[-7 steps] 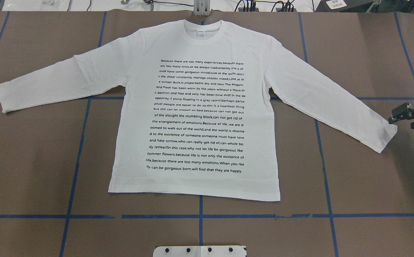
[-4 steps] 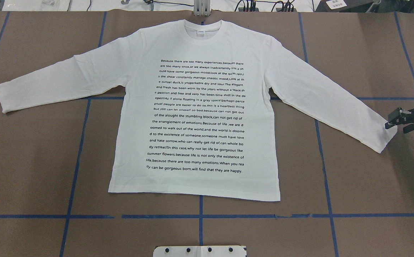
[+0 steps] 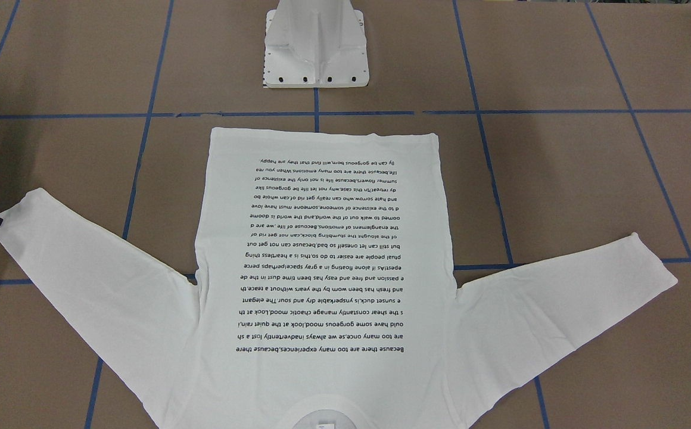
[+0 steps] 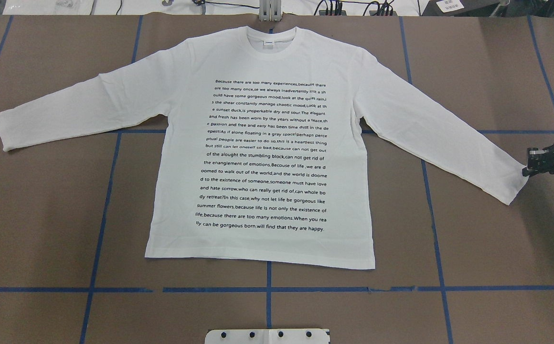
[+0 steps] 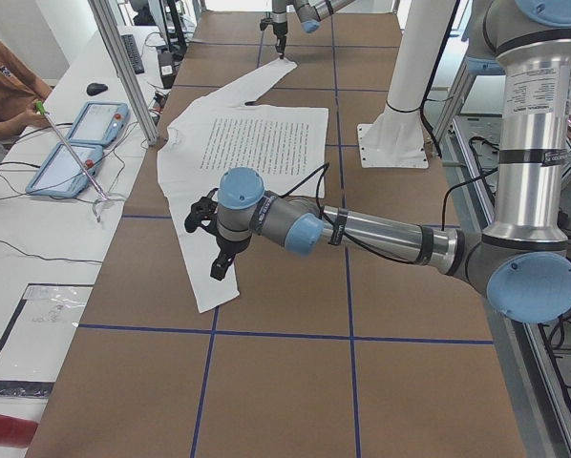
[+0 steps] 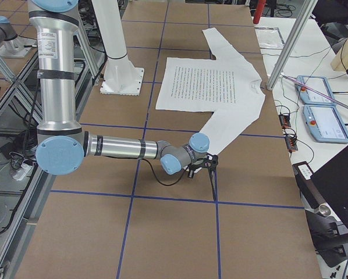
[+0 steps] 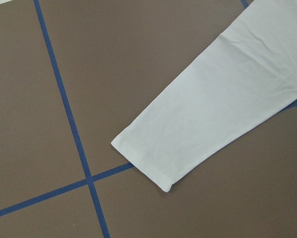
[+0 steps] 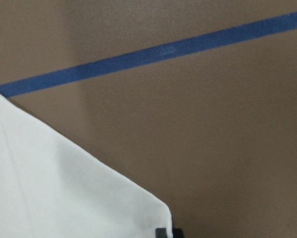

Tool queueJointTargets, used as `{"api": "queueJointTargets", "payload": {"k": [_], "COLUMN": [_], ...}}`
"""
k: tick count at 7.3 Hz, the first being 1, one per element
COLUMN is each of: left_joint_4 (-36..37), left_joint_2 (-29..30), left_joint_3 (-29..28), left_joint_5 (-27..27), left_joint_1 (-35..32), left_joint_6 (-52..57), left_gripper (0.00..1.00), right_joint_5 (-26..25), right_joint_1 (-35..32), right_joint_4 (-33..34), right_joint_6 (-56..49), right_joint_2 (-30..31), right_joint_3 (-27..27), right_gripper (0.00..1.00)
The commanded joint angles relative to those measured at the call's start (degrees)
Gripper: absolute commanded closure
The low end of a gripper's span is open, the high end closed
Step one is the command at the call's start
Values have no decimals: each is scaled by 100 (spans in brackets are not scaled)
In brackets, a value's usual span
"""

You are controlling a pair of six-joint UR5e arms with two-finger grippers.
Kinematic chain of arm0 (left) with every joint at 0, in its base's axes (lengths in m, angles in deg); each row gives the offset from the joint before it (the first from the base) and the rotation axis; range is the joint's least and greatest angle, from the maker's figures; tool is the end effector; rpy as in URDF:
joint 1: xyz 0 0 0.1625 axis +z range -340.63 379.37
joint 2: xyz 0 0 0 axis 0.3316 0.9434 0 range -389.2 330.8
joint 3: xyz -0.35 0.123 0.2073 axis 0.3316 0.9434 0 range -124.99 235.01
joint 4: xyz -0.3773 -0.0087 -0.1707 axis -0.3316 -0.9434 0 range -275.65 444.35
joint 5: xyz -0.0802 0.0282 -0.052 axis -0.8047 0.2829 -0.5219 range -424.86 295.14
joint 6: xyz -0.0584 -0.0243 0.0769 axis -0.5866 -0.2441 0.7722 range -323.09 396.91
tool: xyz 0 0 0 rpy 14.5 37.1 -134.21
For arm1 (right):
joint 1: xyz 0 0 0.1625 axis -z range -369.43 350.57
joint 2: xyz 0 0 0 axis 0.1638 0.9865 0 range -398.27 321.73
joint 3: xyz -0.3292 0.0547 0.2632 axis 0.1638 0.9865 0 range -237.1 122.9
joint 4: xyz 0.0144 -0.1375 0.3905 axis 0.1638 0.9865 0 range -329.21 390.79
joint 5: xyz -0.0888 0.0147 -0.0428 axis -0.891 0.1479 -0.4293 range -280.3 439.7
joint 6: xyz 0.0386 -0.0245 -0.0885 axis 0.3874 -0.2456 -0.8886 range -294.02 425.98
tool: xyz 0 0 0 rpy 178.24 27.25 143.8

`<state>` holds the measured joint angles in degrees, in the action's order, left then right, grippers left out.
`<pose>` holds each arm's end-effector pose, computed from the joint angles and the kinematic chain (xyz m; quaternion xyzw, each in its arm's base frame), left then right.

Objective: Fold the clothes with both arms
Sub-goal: 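Move the right gripper in toward the shirt sleeve nearest it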

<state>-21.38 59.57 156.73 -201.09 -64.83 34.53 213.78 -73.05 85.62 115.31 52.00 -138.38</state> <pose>-0.0109 -0.4999 0.5337 0.1808 0.3963 0.1157 0.8927 -0.1677 -0.4821 0.6690 -0.0586 -0.4174 0.0963 0.9017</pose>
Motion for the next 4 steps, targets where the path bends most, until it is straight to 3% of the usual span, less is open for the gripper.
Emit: {"api": "queueJointTargets", "payload": {"k": [1, 3, 4], "left_joint_4": [0, 9, 9], "left_joint_2": [0, -17, -35], "left_joint_3": [6, 111, 129], "left_joint_5": [0, 0, 0], "left_joint_1": [0, 0, 0], "left_joint_6": [1, -8, -8], "left_gripper": [0, 0, 0], "right_joint_5": [101, 127, 93], "right_joint_1": [-27, -19, 16], "right_joint_4": [10, 89, 115], "right_joint_6": [180, 1291, 2107], "right_joint_2": [34, -114, -663], "right_joint_3": [-350, -1176, -1153], "right_gripper": [100, 100, 100]}}
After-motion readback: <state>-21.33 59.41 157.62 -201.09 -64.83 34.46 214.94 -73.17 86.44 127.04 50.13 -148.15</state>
